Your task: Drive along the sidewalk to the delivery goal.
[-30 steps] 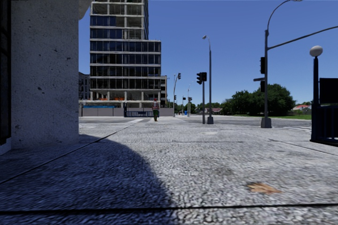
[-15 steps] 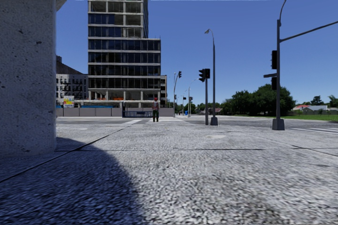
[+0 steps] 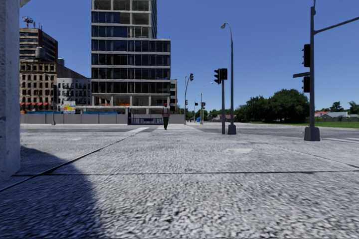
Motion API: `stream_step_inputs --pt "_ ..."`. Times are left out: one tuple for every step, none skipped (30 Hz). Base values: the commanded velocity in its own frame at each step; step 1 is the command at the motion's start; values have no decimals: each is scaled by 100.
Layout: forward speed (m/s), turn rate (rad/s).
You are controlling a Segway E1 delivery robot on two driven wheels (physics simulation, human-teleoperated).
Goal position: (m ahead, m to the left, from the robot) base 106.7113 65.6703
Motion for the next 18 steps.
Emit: stream_step_inputs --pt "200 0" --pt "200 0" --pt "200 0" --pt "200 0" --pt "200 0" --pt "200 0" --pt "200 0" --pt "200 0" --pt "200 0" --pt "200 0" --pt "200 0" --pt "200 0" --pt "200 0" --pt "200 0" --pt "200 0" --pt "200 -12" --pt "200 -23" --pt "200 -23"
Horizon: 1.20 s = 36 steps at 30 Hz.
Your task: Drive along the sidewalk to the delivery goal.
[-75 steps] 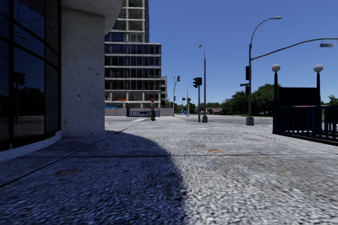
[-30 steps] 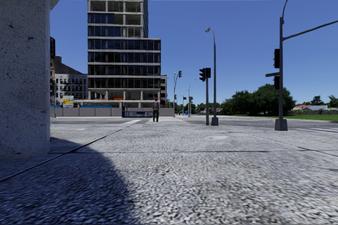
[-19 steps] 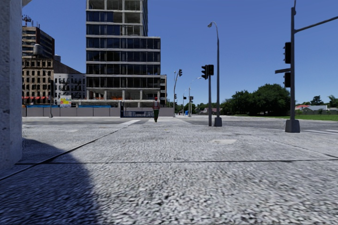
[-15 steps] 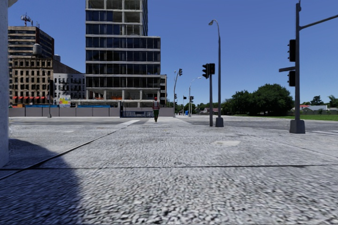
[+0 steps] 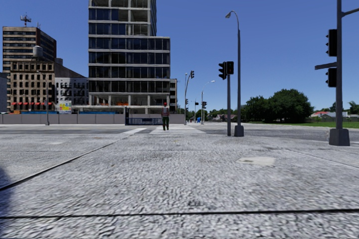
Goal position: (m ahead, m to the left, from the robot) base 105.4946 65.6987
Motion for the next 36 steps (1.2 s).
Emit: stream_step_inputs --pt "200 -25" --pt "200 -23" --pt "200 0" --pt "200 0" --pt "200 0" --pt "200 0" --pt "200 0" --pt "200 0" --pt "200 0" --pt "200 0" --pt "200 0" --pt "200 0" --pt "200 0" --pt "200 0" --pt "200 0" --pt "200 0" --pt "200 0" --pt "200 0" --pt "200 0" --pt "200 0" --pt "200 0" --pt "200 0" --pt "200 0" --pt "200 0" --pt "200 0" --pt "200 0" --pt "200 0" --pt "200 0" --pt "200 0" --pt "200 0" --pt "200 0" --pt "200 0" --pt "200 0" --pt "200 0" --pt "200 0" --pt "200 0"
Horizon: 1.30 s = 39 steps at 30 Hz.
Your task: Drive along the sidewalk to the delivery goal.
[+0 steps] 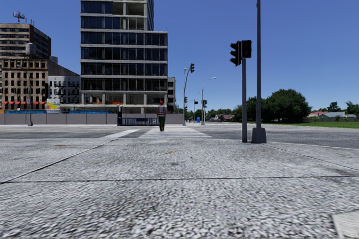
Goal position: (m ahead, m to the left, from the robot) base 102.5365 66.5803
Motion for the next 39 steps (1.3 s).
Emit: stream_step_inputs --pt "200 0" --pt "200 0" --pt "200 0" --pt "200 0" --pt "200 0" --pt "200 0" --pt "200 0" --pt "200 0" --pt "200 0" --pt "200 0" --pt "200 0" --pt "200 0" --pt "200 0" --pt "200 0" --pt "200 0" --pt "200 0" --pt "200 0" --pt "200 0" --pt "200 0" --pt "200 0" --pt "200 0" --pt "200 0" --pt "200 0" --pt "200 0" --pt "200 0" --pt "200 0" --pt "200 0" --pt "200 0" --pt "200 0" --pt "200 0" --pt "200 0" --pt "200 0" --pt "200 0" --pt "200 0" --pt "200 0" --pt "200 0" --pt "200 0" --pt "200 0" --pt "200 0"
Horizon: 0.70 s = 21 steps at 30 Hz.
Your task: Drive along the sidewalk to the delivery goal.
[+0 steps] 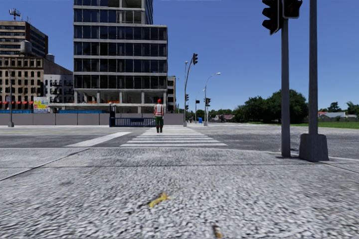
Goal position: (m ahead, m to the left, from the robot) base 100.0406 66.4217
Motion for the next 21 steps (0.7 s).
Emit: stream_step_inputs --pt "200 0" --pt "200 0" --pt "200 0" --pt "200 0" --pt "200 0" --pt "200 0" --pt "200 0" --pt "200 0" --pt "200 0" --pt "200 0" --pt "200 0" --pt "200 0" --pt "200 0" --pt "200 0" --pt "200 0" --pt "200 0" --pt "200 0" --pt "200 0" --pt "200 0" --pt "200 0" --pt "200 0"
